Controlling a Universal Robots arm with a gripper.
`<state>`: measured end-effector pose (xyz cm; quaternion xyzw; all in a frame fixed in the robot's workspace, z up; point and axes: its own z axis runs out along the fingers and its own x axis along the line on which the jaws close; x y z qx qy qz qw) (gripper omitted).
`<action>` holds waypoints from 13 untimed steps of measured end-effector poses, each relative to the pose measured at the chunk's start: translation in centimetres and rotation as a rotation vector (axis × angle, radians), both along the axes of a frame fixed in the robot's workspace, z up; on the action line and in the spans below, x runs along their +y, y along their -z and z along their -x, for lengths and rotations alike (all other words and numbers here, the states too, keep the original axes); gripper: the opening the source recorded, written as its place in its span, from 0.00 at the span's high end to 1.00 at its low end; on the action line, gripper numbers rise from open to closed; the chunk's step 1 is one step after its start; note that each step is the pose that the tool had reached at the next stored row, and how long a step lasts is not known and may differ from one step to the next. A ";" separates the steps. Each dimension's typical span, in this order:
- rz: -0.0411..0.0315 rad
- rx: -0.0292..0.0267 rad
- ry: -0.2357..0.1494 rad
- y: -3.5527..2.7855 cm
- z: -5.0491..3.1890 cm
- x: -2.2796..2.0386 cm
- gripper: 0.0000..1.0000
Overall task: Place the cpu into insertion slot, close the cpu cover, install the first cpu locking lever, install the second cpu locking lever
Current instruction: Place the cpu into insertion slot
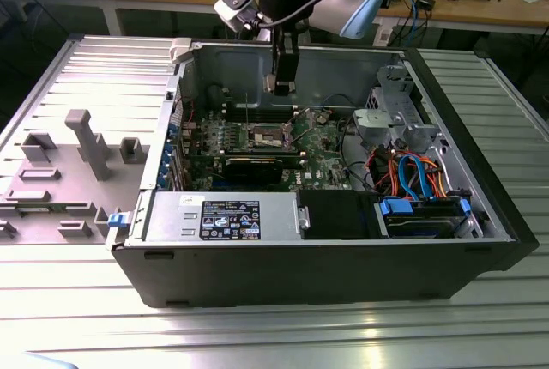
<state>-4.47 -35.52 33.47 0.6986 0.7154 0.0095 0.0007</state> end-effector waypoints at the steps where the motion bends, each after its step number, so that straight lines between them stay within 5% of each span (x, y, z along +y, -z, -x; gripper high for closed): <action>1: -0.0001 0.0000 0.000 0.02 0.00 0.00 0.46; 9: -0.0002 0.0000 0.000 0.02 0.02 0.00 0.46; 13: -0.0060 -0.0002 0.000 0.17 0.02 0.06 0.46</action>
